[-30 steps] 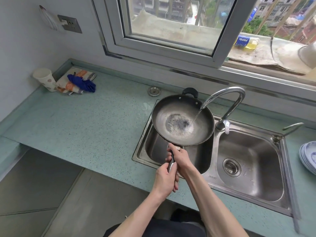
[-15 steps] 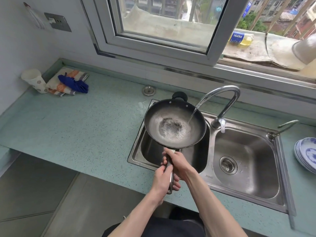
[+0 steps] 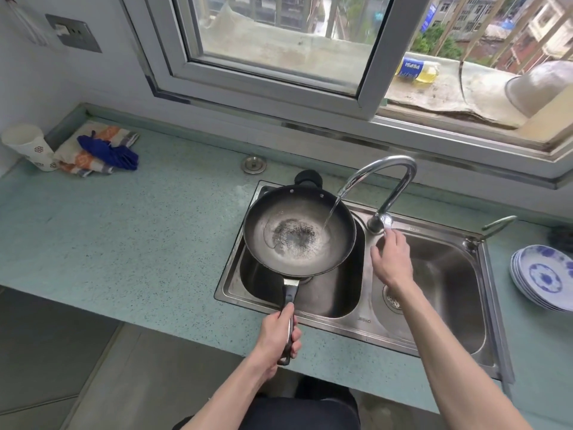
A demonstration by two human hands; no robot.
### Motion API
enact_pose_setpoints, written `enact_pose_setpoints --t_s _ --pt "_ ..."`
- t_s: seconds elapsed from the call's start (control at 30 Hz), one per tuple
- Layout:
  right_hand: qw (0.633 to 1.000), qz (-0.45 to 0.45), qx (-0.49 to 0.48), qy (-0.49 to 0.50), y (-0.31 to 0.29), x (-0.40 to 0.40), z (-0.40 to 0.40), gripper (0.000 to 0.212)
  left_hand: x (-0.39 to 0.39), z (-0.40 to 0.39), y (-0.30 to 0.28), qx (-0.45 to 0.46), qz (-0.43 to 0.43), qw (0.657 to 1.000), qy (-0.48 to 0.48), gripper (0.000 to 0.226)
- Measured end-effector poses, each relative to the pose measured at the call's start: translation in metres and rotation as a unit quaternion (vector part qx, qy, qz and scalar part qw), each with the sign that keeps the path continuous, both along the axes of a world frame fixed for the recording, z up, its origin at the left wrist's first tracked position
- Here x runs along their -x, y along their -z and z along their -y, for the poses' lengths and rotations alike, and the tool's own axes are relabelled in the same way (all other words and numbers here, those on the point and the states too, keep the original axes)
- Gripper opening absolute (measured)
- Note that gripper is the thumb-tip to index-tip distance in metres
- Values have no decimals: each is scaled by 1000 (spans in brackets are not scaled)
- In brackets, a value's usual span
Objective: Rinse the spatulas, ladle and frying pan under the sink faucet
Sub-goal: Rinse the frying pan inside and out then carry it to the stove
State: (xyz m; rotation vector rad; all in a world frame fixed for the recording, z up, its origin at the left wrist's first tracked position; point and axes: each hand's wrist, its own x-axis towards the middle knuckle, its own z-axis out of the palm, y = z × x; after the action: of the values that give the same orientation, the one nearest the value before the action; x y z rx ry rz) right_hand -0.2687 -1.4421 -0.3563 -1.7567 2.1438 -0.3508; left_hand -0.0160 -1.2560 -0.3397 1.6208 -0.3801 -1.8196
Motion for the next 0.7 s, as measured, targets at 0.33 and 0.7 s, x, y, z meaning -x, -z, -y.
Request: enact_pose_setpoints --t_s 0.33,0.7 --pt "980 -122 -129 -92 19 5 8 88 1 4 -6 -9 -9 1000 7 34" --pt "998 27 -18 54 -5 -41 -33 41 -3 6 -4 -6 34 999 20 31"
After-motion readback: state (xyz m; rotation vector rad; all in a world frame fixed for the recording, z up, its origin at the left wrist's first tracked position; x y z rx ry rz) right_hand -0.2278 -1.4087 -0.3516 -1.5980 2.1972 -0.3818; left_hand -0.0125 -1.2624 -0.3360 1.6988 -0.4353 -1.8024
